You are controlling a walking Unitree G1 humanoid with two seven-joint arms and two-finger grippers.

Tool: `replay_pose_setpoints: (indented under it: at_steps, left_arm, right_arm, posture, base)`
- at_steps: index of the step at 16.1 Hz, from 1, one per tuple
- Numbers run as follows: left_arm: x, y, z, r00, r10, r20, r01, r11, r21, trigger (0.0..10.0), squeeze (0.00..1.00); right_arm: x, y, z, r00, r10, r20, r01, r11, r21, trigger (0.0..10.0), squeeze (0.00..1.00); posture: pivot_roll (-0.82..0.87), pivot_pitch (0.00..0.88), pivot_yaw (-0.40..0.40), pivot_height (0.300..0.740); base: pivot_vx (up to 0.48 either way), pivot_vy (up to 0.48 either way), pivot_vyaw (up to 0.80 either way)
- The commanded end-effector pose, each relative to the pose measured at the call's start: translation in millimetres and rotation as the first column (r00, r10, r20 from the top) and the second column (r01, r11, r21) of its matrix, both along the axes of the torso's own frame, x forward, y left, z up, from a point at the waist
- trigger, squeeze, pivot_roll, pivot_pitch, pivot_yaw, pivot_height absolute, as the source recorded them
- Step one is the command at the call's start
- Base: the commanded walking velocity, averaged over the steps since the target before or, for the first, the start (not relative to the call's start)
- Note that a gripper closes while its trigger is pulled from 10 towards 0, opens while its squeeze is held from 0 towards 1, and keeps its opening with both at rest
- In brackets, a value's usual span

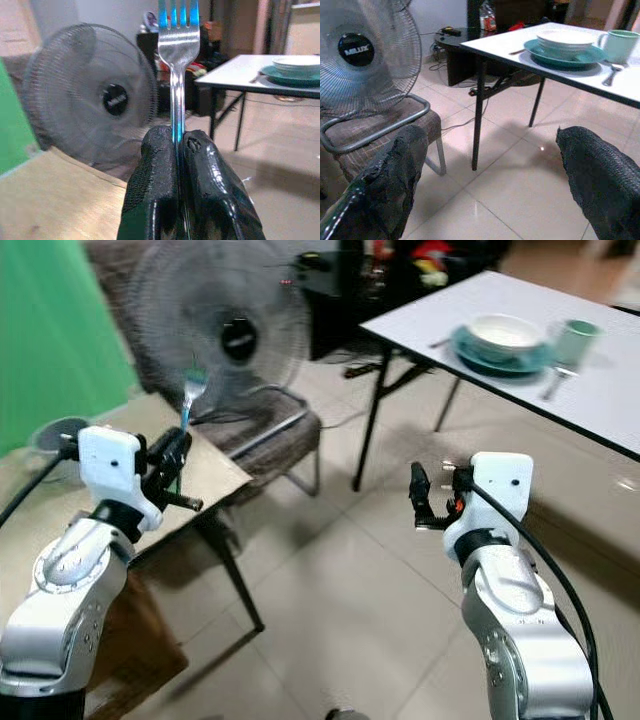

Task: Setting the table

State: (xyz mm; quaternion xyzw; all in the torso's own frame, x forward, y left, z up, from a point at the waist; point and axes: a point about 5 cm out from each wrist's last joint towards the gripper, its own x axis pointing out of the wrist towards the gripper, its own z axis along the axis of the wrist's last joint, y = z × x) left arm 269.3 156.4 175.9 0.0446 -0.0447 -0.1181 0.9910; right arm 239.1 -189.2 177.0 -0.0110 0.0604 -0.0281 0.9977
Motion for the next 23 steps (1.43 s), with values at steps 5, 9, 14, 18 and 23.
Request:
replay_pose_setpoints:
  at_steps: [5,9,14,18,23]
  left_arm:
    - [3.0,-0.4,1.4,0.999,-0.031,0.010,0.031,0.999,0.008,10.0,0.00]
    - [3.0,-1.7,3.9,0.998,-0.055,0.022,0.055,0.998,-0.021,10.0,0.00]
    - [2.2,-6.5,1.0,0.995,-0.096,0.010,0.097,0.995,-0.025,10.0,0.00]
    - [5.6,-13.0,-0.9,0.993,-0.122,-0.001,0.122,0.992,-0.014,10.0,0.00]
    - [9.7,-21.1,-2.1,0.991,-0.136,-0.003,0.136,0.990,-0.032,10.0,0.00]
  right_arm:
    - [-0.1,8.2,0.9,1.000,0.007,0.000,-0.007,1.000,0.018,10.0,0.00]
    - [5.5,14.8,3.6,0.998,0.057,0.005,-0.057,0.998,0.004,10.0,0.00]
    - [4.7,17.1,1.6,0.998,0.061,-0.005,-0.061,0.998,0.006,10.0,0.00]
    - [7.3,13.8,4.2,0.999,0.039,0.016,-0.038,0.999,-0.016,10.0,0.00]
    - [7.1,13.0,10.4,0.998,0.040,0.050,-0.038,0.998,-0.049,10.0,0.00]
  posture:
    - [0.03,0.000,0.040,0.740]
    - [0.04,0.000,0.032,0.740]
    - [0.03,0.000,0.038,0.740]
    - [0.01,0.000,0.059,0.740]
    - [-0.02,0.000,0.066,0.740]
  base:
    - [0.000,0.000,-0.80]
    - [0.000,0.000,-0.80]
    - [0.193,0.000,-0.80]
    - [0.383,0.000,-0.76]
    - [0.383,0.000,0.00]
